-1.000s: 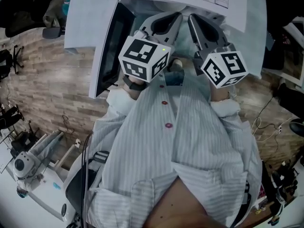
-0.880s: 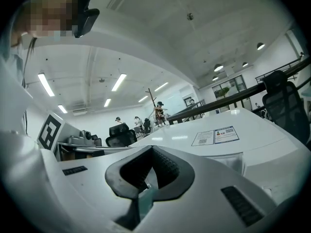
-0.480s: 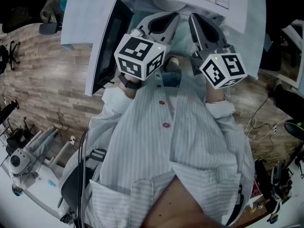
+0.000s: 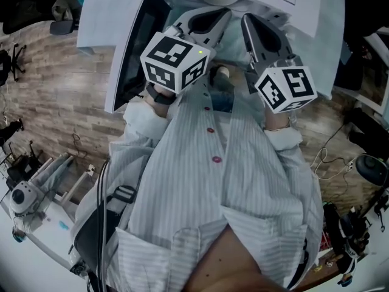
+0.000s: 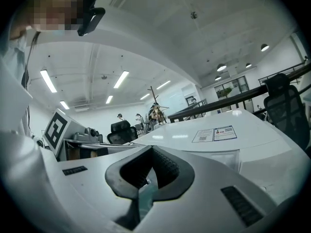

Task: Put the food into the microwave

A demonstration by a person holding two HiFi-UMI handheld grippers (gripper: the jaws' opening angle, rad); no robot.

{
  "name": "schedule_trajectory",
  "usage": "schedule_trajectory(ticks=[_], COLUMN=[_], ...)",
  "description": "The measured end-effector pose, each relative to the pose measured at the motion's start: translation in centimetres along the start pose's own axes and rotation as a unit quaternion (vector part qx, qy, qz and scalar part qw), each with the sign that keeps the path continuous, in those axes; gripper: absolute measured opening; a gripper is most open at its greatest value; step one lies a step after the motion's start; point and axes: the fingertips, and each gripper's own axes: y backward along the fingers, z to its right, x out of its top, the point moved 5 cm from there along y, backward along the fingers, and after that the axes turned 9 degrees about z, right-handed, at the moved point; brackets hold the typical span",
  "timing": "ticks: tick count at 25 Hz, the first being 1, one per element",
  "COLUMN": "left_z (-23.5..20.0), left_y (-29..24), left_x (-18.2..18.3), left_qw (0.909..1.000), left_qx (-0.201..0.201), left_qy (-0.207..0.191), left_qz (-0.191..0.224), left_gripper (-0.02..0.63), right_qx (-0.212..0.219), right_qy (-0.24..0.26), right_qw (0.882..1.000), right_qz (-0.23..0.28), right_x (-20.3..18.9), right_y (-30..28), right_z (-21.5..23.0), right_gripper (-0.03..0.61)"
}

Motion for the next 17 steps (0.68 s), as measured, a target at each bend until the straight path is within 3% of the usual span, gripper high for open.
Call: schedule_trajectory(ticks=[4, 7, 17], left_z=[-0.5, -0.6, 1.1], left_y=[0.5, 0.8, 0.1], left_x=[0.4, 0.6, -0.9], left_qw=[0.9997, 0.9996, 0.9996], left_qx=[0.007, 0.006, -0.025], left_qy=[0.013, 0.000, -0.004], left_qz=[0.020, 0.026, -0.014], left_gripper=[0.008, 0.008, 0.008], right_qx=[0.007, 0.013, 0.001], right_qy=[-0.006, -0.012, -0.006], right_qw=[1.000, 1.000, 1.000], right_qz=[-0.001, -0.003, -0.012], right_x=[-0.3, -0.5, -1.1], right_y=[0.4, 0.8, 4.0], right_z=[0.2, 0.4, 1.9], right_gripper=[0.032, 0.032, 0.032])
